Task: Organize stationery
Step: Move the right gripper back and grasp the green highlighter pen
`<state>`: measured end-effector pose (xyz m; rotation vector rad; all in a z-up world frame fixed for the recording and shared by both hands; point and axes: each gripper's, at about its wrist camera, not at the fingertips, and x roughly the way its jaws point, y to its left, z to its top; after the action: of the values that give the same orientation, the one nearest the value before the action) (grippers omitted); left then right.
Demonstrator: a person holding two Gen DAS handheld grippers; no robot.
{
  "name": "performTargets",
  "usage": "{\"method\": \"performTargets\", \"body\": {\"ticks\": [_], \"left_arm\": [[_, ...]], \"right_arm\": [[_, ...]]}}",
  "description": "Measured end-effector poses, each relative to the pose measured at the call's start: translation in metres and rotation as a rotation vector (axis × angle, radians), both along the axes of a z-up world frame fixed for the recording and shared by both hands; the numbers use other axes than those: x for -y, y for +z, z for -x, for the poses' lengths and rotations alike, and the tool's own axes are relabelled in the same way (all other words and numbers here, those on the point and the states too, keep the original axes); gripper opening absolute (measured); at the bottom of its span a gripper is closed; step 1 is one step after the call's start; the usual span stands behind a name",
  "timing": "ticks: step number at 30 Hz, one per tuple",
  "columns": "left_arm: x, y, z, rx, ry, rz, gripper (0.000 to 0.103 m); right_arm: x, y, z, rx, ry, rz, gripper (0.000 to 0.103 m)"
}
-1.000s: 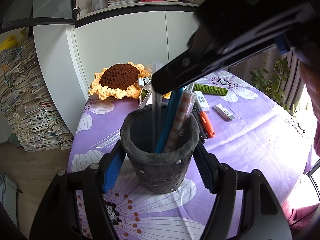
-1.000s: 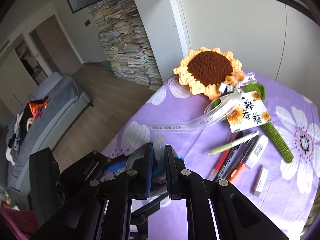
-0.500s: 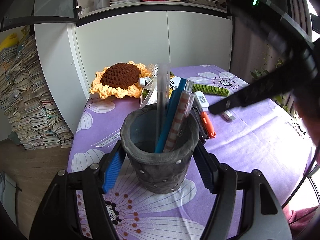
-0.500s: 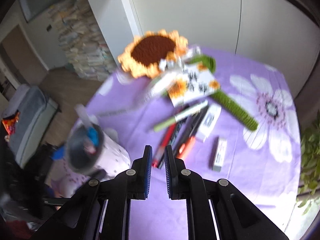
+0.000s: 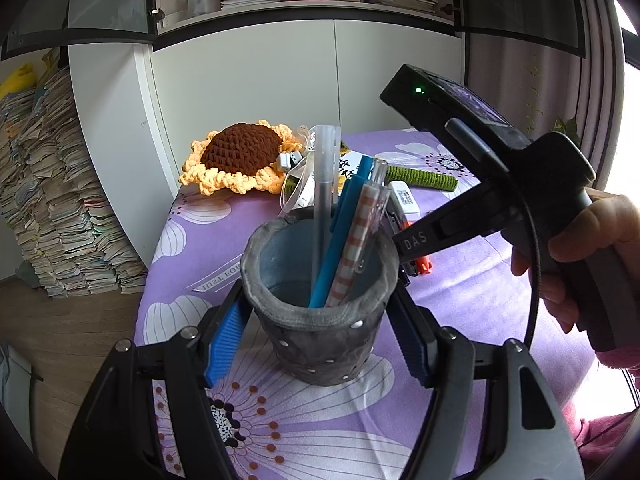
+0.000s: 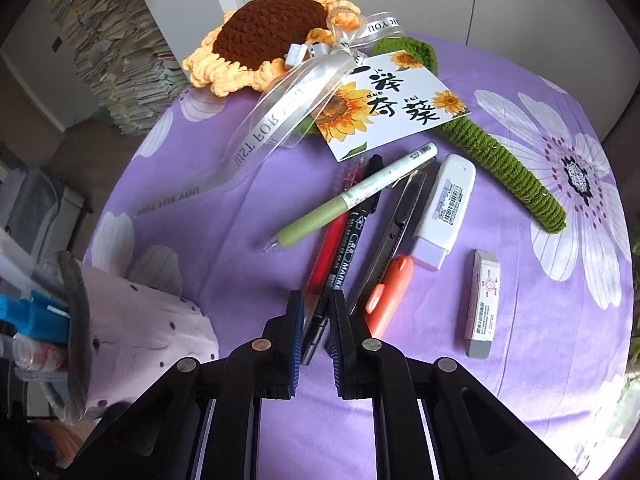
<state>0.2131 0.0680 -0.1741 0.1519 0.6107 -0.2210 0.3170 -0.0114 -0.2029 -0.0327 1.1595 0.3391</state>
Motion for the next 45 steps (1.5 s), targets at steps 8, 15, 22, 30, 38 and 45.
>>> {"method": "performTargets", "body": {"ticks": [8, 15, 22, 30, 38, 45], "left_arm": [[0.000, 0.000, -0.001, 0.000, 0.003, -0.005, 0.068], [0.000, -0.001, -0.002, -0.002, 0.002, -0.005, 0.068], [0.000, -0.002, -0.002, -0.002, 0.003, -0.001, 0.069], [0.000, -0.002, -0.002, -0.004, 0.004, 0.002, 0.069], [-0.001, -0.002, -0.002, -0.009, 0.008, 0.009, 0.068], [-0.001, -0.002, -0.004, -0.011, 0.005, 0.013, 0.068]], "right_arm": [[-0.008, -0.005, 0.001, 0.000, 0.019, 0.023, 0.024], [-0.010, -0.005, 0.013, -0.011, 0.093, 0.021, 0.020], [0.002, -0.008, 0.056, -0.042, 0.258, 0.187, 0.020], [0.030, 0.015, 0.050, -0.055, 0.195, 0.109, 0.038], [0.039, 0.039, -0.018, -0.010, 0.018, -0.072, 0.038], [0.015, 0.010, -0.037, -0.092, 0.041, -0.016, 0.038]]}}
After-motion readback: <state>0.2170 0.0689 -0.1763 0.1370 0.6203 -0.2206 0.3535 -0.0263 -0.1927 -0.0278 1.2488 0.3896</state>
